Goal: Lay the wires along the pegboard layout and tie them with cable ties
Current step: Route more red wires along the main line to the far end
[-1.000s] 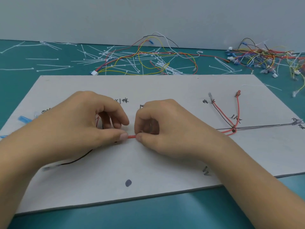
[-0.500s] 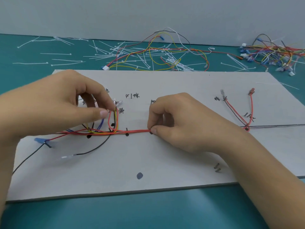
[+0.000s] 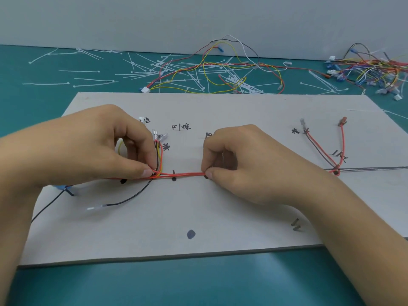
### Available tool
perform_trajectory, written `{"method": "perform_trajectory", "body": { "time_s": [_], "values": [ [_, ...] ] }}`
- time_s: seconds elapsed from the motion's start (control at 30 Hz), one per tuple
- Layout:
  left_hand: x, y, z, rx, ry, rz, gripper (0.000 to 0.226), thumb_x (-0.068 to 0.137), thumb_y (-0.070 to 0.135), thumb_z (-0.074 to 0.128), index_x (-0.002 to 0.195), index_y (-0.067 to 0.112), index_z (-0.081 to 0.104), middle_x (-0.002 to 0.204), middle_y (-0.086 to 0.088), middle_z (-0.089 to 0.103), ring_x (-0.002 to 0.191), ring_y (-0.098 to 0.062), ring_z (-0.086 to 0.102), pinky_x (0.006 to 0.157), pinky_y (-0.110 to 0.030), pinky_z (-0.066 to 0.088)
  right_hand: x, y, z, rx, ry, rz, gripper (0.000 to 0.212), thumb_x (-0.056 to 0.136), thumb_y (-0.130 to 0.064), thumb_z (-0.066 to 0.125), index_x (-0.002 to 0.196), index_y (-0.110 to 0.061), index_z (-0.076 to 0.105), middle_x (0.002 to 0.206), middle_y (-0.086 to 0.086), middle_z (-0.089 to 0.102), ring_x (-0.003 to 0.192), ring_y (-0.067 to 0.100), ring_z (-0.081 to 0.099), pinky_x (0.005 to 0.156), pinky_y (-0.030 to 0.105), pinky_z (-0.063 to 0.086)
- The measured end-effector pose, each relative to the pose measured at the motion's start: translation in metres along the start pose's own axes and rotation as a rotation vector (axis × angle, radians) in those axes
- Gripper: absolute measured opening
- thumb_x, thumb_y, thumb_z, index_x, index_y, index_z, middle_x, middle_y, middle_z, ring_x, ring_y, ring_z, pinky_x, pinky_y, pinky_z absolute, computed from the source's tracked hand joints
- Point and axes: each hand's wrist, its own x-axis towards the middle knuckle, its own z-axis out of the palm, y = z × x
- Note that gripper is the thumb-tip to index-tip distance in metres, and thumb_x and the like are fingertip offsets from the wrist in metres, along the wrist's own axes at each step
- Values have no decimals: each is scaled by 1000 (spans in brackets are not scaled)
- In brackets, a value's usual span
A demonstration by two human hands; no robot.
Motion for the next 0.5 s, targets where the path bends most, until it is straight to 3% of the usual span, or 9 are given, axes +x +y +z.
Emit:
{"method": "perform_trajectory", "body": {
  "time_s": [0.23, 0.3, 0.4, 0.5],
  "values": [
    [2, -3, 1, 13, 20, 51, 20, 73, 60, 74, 87, 47, 77, 75, 16, 73, 70, -12, 69, 59, -4, 40, -1, 0, 0, -1, 2, -11, 11, 86, -18, 66, 79, -27, 67, 78, -14, 61, 80, 4, 57, 68, 30, 52],
    [2, -4, 1, 21, 22, 49, 20, 73, 61, 74, 87, 47, 76, 76, 17, 72, 69, -13, 67, 57, -7, 41, -1, 0, 0, -6, 3, -14, 11, 86, -18, 66, 79, -27, 67, 77, -13, 61, 79, 4, 57, 67, 31, 51],
    [4, -6, 2, -10, 12, 33, 24, 72, 61, 73, 89, 46, 77, 77, 17, 73, 62, -16, 62, 56, -24, 47, -1, 0, 0, -11, 7, -11, 10, 86, -19, 66, 80, -27, 67, 78, -14, 61, 79, 4, 57, 67, 31, 52],
    [6, -8, 3, -88, 3, 28, 22, 70, 56, 75, 85, 40, 78, 71, 14, 72, 56, -11, 61, 54, -20, 49, -1, 0, 0, -6, 7, -6, 11, 86, -18, 66, 80, -27, 67, 77, -13, 62, 79, 3, 58, 66, 28, 51]
  ]
}}
